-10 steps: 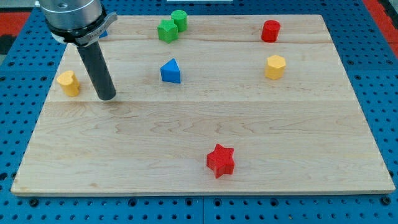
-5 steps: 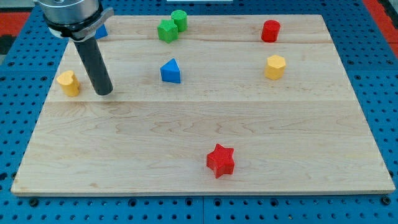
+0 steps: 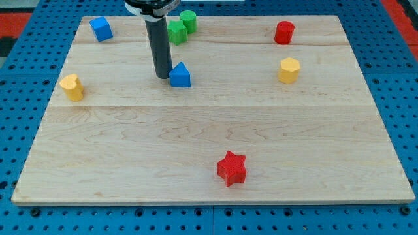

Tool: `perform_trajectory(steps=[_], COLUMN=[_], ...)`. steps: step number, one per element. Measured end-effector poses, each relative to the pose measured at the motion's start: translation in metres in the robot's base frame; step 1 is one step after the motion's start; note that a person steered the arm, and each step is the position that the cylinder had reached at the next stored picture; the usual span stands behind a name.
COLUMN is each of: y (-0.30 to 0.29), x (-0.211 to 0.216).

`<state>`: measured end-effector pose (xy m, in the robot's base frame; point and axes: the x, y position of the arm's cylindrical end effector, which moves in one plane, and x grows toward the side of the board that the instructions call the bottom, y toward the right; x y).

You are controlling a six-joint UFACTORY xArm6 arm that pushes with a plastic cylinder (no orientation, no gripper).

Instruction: Move the arm towards the left of the blue triangle

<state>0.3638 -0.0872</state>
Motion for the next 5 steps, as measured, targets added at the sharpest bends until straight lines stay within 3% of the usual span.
perform_trajectory(steps=[5], y=[-0.0072], x=[-0.0084])
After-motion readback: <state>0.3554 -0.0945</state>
